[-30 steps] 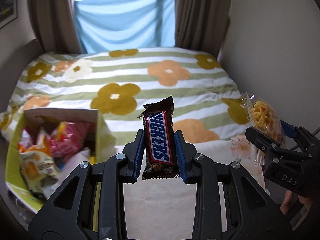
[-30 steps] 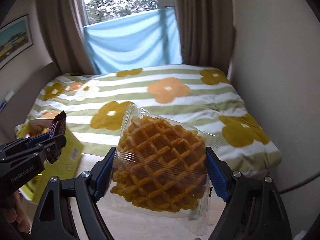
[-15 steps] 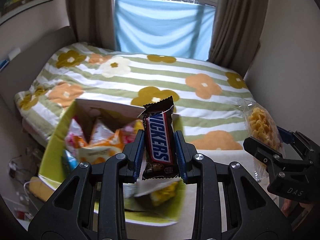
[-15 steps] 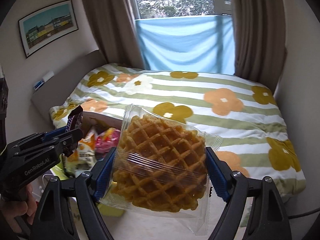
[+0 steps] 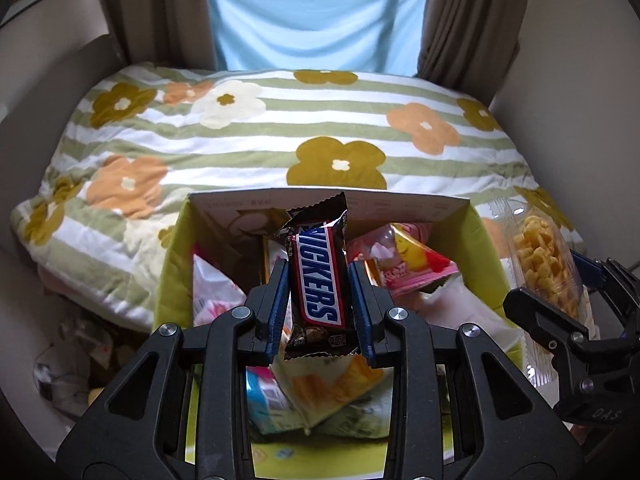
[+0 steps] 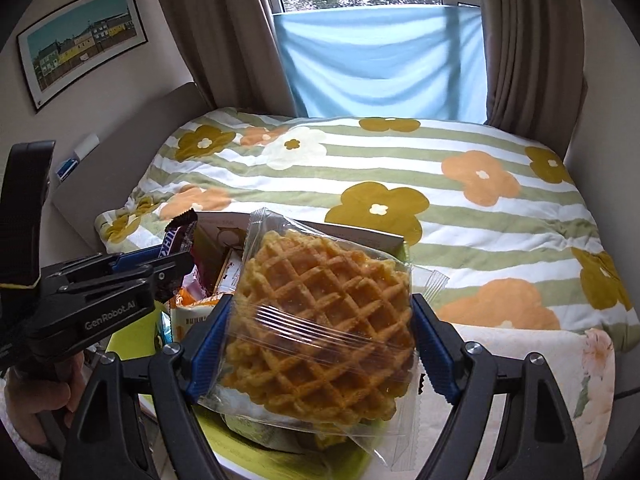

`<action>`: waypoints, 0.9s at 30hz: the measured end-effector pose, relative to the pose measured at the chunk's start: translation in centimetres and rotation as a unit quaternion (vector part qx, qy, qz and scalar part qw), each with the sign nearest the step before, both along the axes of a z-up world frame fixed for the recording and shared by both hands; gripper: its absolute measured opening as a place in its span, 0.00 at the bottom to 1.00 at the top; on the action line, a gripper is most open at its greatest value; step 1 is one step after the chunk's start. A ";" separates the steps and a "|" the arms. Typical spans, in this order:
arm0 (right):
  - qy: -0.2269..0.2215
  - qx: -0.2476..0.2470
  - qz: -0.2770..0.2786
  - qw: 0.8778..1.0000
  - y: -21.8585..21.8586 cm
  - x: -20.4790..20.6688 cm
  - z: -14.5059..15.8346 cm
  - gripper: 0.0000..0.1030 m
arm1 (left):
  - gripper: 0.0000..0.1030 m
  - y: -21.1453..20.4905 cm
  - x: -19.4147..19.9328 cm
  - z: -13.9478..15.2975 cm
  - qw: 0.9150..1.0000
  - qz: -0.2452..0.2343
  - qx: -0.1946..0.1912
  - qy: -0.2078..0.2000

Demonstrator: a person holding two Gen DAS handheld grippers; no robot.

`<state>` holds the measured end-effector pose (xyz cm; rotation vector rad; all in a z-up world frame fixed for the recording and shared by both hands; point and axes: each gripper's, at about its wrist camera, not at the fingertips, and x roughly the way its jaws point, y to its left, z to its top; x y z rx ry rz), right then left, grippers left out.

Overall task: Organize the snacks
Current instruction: 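Carry the Snickers bar and waffle over the yellow box and open both tools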

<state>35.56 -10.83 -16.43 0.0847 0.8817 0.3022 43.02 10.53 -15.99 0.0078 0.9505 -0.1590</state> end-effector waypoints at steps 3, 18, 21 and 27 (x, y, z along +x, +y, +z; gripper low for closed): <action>0.009 -0.004 -0.014 1.000 0.8 0.6 -0.5 0.78 | 0.28 0.3 1.2 -0.8 1.000 -0.017 0.002 0.020; 0.043 -0.022 -0.019 0.999 1.9 2.1 -1.7 0.79 | 1.00 3.6 -1.4 -1.9 0.999 0.017 0.018 0.022; 0.044 -0.027 -0.014 0.999 2.4 2.5 -1.6 0.81 | 1.00 3.8 -1.7 -2.0 0.999 0.019 0.020 0.024; 0.035 -0.031 -0.015 0.999 3.2 2.8 -1.3 0.97 | 1.00 3.8 -2.3 -1.4 0.999 0.020 0.022 0.018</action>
